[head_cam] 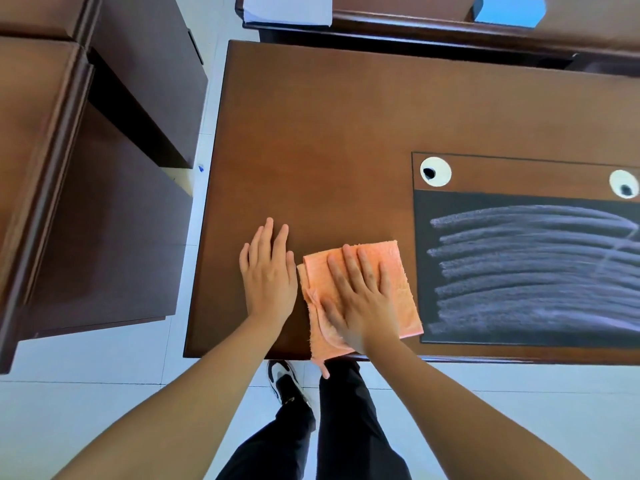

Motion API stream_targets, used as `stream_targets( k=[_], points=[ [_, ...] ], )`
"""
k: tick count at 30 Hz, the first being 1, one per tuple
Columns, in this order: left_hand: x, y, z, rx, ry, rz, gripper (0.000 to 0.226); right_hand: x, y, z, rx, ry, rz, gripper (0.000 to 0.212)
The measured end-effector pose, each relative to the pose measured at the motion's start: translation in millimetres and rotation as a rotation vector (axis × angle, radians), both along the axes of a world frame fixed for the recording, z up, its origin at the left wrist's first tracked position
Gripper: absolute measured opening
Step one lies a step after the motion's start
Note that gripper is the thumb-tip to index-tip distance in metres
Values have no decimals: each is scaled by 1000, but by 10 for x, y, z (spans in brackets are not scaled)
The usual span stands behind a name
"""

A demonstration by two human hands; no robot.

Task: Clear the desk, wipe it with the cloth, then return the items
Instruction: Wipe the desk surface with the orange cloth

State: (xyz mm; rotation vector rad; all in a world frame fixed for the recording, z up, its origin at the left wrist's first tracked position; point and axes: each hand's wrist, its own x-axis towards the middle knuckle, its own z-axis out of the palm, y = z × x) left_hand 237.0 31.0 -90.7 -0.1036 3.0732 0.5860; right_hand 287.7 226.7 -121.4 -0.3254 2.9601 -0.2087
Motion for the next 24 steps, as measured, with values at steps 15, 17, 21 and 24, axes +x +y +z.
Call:
stream_targets(
  k=[15,17,21,24],
  points=[
    [-848,418,31,-30,10,-6,48,-1190,499,77,-6,-28,15,74],
    [-994,500,12,-29,4,-7,49,-1439,559,94,-5,-29,18,74],
    [-1307,675,-34,-30,11,26,52,-1956,647,120,7,-37,24,75],
    [-1586,809,-94,-42,20,38,50,-2366,723,114,0,-39,31,75]
  ],
)
